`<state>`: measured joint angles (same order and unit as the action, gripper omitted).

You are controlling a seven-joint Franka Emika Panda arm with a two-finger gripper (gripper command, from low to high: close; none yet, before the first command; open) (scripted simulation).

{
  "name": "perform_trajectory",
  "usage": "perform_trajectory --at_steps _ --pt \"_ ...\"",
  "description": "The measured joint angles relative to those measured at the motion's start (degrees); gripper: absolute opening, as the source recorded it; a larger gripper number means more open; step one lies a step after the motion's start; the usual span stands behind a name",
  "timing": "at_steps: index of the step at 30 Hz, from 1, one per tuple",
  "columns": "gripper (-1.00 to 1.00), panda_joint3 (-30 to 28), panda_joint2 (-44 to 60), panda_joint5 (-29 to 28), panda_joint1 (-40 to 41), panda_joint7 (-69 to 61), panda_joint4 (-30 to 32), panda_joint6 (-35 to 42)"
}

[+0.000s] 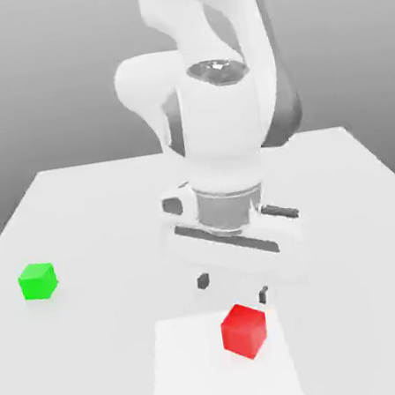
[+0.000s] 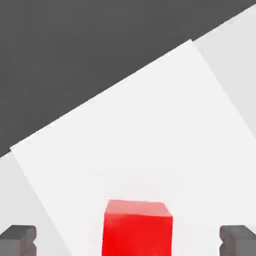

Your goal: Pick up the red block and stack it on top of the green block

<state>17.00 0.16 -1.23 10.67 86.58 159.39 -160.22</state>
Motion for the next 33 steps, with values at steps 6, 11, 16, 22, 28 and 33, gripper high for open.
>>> perform_trajectory --at_steps 6,11,16,22,28,33 --pt "0.0 -2.04 6.28 -4.61 -0.35 4.12 -0.85 -5.18" --pt "0.0 -6.86 12.09 -10.46 -3.78 8.36 -1.57 -9.85" --pt "-1.0 -8.97 14.1 -12.21 -5.45 9.57 -1.72 -11.52" --pt "-1.0 -7.12 12.26 -10.58 -4.03 8.48 -1.59 -10.11" --pt "-1.0 -3.08 5.48 -3.33 -1.73 3.23 -0.71 -4.66" --pt "-1.0 -2.12 0.53 0.73 -1.82 0.1 0.44 -0.52"
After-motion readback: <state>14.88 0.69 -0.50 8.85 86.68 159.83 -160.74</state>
